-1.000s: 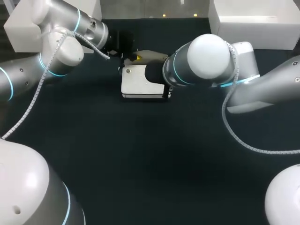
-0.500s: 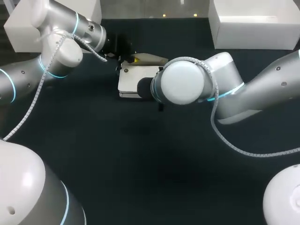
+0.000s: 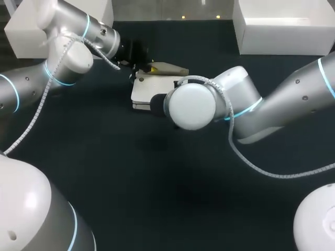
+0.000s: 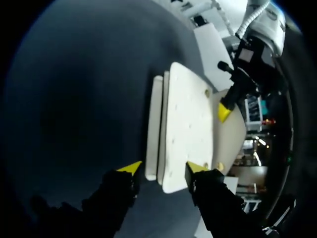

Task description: Pick up the bag, open it, inspect its contents, close it, and place it on the opposite side

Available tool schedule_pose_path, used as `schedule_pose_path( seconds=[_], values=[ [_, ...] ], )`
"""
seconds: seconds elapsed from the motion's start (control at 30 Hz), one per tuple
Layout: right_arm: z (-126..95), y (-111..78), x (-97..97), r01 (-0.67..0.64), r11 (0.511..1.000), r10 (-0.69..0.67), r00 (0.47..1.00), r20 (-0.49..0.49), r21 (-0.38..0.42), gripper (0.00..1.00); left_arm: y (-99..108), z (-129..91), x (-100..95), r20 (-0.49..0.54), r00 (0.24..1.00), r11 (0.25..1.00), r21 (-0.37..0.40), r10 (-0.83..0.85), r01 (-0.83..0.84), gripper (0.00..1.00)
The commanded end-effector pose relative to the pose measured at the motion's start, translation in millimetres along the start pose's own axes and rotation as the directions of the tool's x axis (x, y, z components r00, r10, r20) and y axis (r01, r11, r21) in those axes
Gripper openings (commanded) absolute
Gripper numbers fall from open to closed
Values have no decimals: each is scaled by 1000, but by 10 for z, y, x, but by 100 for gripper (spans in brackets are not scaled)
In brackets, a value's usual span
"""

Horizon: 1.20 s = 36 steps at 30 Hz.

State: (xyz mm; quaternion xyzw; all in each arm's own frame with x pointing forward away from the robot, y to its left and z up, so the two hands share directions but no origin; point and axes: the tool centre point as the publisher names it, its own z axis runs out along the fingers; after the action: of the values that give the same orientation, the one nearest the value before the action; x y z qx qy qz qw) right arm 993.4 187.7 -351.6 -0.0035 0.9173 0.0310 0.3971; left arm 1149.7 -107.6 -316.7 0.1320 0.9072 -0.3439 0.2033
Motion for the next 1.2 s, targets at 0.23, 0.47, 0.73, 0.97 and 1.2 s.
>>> schedule_pose_path(
  seconds=[0.23,0.47,0.73,0.97,1.2],
  values=[
    [179,16,-19,-14,1000,14,1000,6,0,45,47,17,5,-18,1000,1000,22,-13,13,0],
    [257,10,-67,-27,1000,27,1000,12,-5,43,52,5,42,-32,999,1000,28,-6,7,0],
    [342,-5,-89,-37,999,37,999,16,0,39,45,-1,64,-45,999,999,32,8,-6,0],
    [366,3,-115,-47,999,47,999,25,-4,29,48,9,72,-54,998,999,35,10,-8,0],
    [335,-2,-144,-59,998,60,997,44,-10,24,60,16,79,-62,998,999,35,11,-9,0]
  ],
)
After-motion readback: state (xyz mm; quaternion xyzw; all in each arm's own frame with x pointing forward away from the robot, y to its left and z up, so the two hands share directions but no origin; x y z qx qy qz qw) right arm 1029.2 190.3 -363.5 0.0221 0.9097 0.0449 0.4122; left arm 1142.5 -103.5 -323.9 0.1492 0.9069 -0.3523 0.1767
